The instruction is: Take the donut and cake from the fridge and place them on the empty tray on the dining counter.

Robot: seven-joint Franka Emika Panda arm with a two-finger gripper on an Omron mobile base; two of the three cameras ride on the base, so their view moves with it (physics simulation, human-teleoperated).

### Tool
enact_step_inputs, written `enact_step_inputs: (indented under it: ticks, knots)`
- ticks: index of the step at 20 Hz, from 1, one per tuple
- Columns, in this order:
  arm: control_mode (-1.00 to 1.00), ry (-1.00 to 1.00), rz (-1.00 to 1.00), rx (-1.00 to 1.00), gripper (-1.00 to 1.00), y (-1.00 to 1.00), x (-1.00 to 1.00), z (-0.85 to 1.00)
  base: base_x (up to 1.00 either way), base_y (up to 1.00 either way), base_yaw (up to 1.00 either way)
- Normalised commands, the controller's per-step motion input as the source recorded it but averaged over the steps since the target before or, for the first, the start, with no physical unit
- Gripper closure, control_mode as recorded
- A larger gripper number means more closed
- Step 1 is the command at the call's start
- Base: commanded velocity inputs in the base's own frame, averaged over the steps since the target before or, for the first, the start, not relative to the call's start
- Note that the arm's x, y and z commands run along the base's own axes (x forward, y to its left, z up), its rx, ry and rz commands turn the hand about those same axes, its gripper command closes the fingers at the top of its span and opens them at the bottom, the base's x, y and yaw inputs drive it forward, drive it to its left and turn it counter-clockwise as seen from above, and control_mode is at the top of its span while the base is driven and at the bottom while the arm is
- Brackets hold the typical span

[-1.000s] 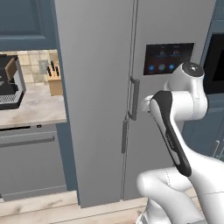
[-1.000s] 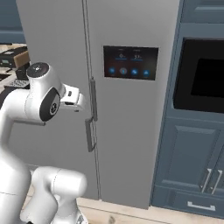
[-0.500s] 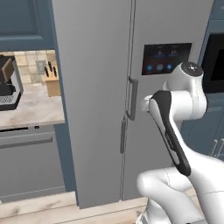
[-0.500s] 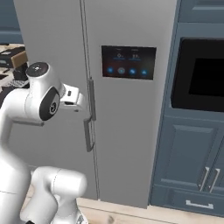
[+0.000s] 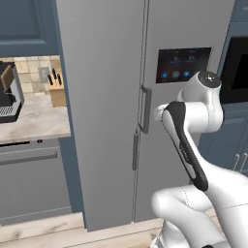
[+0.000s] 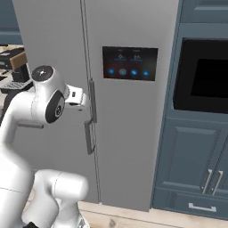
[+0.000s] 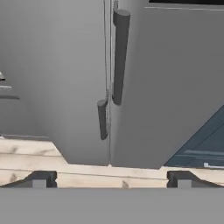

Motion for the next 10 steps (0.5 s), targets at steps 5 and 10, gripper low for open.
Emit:
enact_step_inputs:
  ticks: [5,10]
  knots:
    - [-1.00,-0.29,0.06,0.00,-1.00,0.00,0.32,-0.30,0.00,0.00,0.00]
    - [-1.00,-0.25,0.04,0.00,-1.00,0.00,0.61,-0.36,0.00,0.00,0.00]
